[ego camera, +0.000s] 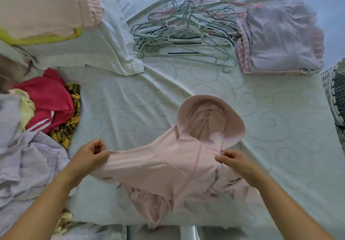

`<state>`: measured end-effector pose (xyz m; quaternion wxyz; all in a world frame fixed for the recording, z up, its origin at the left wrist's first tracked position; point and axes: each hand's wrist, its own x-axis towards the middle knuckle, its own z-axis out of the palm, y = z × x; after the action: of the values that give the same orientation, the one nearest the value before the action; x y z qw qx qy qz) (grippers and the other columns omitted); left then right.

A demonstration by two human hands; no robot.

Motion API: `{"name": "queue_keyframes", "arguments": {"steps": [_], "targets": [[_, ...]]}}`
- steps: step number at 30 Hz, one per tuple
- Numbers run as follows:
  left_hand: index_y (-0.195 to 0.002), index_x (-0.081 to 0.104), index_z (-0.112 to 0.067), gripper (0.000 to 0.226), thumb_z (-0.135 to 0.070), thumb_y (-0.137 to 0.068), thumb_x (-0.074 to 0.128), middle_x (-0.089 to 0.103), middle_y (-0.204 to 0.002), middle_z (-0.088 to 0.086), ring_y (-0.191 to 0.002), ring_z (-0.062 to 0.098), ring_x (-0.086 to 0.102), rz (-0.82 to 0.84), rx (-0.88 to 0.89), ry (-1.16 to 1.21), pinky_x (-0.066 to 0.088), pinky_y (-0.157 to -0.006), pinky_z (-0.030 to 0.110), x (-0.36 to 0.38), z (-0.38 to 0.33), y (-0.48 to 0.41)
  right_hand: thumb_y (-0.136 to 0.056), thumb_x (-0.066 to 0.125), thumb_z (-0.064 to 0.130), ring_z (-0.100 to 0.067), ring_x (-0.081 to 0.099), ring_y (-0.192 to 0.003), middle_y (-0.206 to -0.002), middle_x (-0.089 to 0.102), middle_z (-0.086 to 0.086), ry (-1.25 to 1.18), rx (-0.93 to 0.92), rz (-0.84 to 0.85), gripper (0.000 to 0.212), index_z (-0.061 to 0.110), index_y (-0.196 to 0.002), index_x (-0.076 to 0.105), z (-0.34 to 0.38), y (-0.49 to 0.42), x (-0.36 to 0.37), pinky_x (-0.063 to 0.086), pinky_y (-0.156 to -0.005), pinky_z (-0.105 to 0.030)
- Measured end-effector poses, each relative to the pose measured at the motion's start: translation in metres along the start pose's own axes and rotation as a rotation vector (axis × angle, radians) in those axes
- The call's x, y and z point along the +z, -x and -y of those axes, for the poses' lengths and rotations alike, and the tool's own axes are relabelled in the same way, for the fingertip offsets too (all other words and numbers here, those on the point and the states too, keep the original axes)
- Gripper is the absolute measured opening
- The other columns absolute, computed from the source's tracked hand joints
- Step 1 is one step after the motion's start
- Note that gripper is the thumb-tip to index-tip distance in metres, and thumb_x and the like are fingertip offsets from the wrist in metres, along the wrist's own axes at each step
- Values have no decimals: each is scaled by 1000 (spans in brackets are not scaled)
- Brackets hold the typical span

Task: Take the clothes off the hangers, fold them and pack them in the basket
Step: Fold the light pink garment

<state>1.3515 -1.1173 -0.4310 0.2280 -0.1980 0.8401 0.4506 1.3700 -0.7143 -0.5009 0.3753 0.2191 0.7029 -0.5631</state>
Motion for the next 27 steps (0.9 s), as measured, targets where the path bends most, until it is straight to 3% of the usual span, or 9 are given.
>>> {"name": "queue_keyframes", "arguments": {"steps": [5,8,10,13,15,18,20,24,27], "targets": [[-68,44,-19,21,-15,-81,59,51,-68,-1,-69,20,48,211,-34,-530,34,-58,28,43,55,-5,-89,60,26,-11,48,-61,-68,56,-2,231,-42,-66,31,-4,-84,62,-25,12,-3,35,-61,-27],[-79,57,-17,16,-30,-84,65,62,-86,4,-83,22,56,172,16,-383,41,-75,32,105,37,-18,-92,55,19,-9,39,-57,-66,45,-5,233,-93,-150,30,-3,-72,50,-28,8,16,30,-53,-16],[-80,56,-16,29,-40,-77,70,59,-84,5,-81,22,54,239,-14,-240,41,-74,34,147,25,-24,-95,51,17,-3,34,-53,-64,37,-2,187,-163,-220,29,6,-69,42,-23,7,31,32,-52,-15],[-95,62,-17,22,-33,-81,67,65,-100,7,-97,25,58,335,-10,-477,41,-77,31,187,26,-19,-95,51,18,0,38,-52,-65,39,1,102,-206,-272,26,9,-71,43,-18,13,42,34,-52,-12],[-89,66,-14,8,-20,-86,62,67,-82,1,-87,21,58,291,-9,-342,40,-70,26,182,28,-18,-91,57,20,0,38,-49,-63,41,3,60,-179,-279,25,11,-72,44,-14,20,32,33,-49,-11],[-70,63,-7,19,-13,-88,61,42,-45,-13,-55,5,40,181,-17,11,29,-49,18,138,17,-17,-86,65,23,-7,44,-57,-66,49,2,58,-78,-227,22,12,-73,51,-8,33,5,33,-52,-20],[-78,64,0,21,-17,-90,59,45,-56,-8,-55,7,40,153,-3,160,31,-53,22,100,-5,-10,-87,64,22,-14,47,-63,-68,55,1,90,-76,-256,19,11,-72,58,3,47,-8,33,-55,-25],[-89,64,-11,24,-2,-96,42,64,-66,-10,-61,2,56,171,65,345,43,-55,14,51,-68,16,-92,57,22,-13,45,-65,-63,52,10,-9,-280,-410,20,8,-78,59,45,84,-14,36,-57,-24],[-90,62,-11,21,-5,-96,42,64,-83,0,-80,12,56,127,143,399,44,-71,23,28,-114,37,-95,50,22,-11,40,-64,-63,48,10,-152,-374,-471,20,9,-80,55,80,113,-15,32,-61,-28]]}}
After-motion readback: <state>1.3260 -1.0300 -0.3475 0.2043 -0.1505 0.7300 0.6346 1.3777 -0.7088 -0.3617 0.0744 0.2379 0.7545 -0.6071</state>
